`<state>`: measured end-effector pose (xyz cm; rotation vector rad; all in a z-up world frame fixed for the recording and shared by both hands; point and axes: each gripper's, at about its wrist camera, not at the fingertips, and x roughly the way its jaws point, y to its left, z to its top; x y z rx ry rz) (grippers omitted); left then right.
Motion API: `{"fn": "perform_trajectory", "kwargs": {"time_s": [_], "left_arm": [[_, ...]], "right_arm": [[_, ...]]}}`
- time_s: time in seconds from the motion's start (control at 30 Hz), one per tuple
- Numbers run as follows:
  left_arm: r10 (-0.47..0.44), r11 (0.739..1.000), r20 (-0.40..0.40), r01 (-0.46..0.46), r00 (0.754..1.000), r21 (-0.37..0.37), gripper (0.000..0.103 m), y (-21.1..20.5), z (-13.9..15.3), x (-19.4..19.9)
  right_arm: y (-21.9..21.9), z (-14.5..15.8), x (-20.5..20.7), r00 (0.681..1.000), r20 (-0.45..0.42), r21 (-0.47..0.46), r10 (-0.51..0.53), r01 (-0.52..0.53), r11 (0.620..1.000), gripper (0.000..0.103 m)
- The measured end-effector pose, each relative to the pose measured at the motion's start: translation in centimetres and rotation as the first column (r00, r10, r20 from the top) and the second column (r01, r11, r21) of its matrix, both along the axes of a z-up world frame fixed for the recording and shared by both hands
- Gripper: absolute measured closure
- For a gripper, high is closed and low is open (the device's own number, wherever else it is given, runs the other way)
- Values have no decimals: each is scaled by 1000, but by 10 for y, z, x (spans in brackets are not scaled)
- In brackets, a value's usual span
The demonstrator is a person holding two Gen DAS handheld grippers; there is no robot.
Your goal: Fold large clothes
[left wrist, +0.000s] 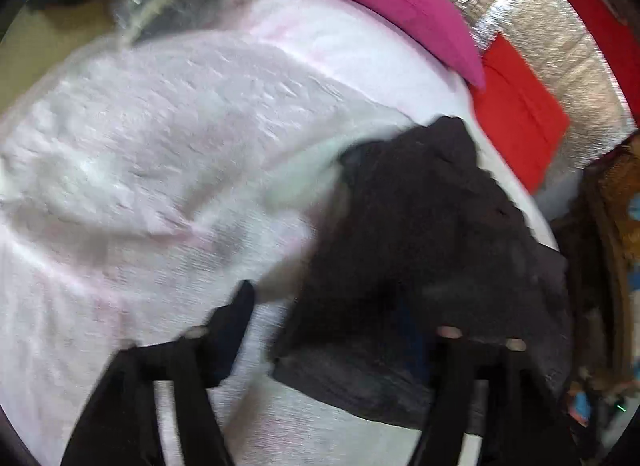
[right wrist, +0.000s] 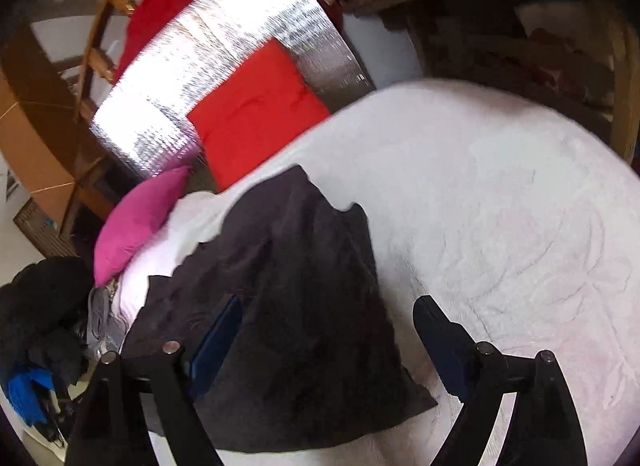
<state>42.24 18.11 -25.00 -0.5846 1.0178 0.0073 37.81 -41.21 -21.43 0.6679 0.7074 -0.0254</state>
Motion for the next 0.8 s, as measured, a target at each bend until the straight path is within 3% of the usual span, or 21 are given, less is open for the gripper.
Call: {"fn": "perform_trajectory", "kwargs": {"time_s": [0.03, 0.2, 0.27, 0.33, 0.4, 0.47, 0.57, 0.7, 0.77, 0.8], "left_arm": [[-18, 1000, 8, 18, 1000, -23, 59, -1, 0, 0], [-52, 999, 46, 52, 998, 8, 64, -5, 3, 1], [-53, 999, 35, 53, 998, -7, 52, -5, -1, 4], [-52, 998, 26, 53, 998, -21, 49, -5, -8, 11], [-54, 998, 28, 55, 998, -9, 51, -8, -9, 12], [-73, 997, 48, 73, 996, 6, 72, -17, -6, 12], [-106, 990, 57, 100, 993, 95, 81, -37, 1, 11], [-141, 979, 26, 135, 990, 151, 79, -48, 5, 12], [-115, 985, 17, 112, 993, 128, 67, -40, 4, 14], [-103, 988, 18, 100, 995, 117, 67, -36, 6, 16]], "right_arm": [[-3, -7, 4, 1000, -12, 30, 12, -11, 999, 13], [-9, -38, 21, 993, -50, 173, 104, -94, 980, 13], [-7, -48, 25, 990, -68, 204, 122, -106, 973, 14], [0, -57, 29, 986, -84, 225, 145, -123, 967, 19], [9, -54, 31, 985, -100, 153, 139, -123, 980, 34], [18, -48, 32, 985, -111, 79, 129, -120, 990, 39], [24, -48, 33, 984, -130, 15, 118, -117, 993, 41], [15, -54, 34, 986, -137, 70, 98, -89, 994, 40], [12, -48, 32, 986, -151, 86, 71, -59, 995, 39], [11, -42, 30, 987, -150, 66, 50, -40, 997, 39]]}}
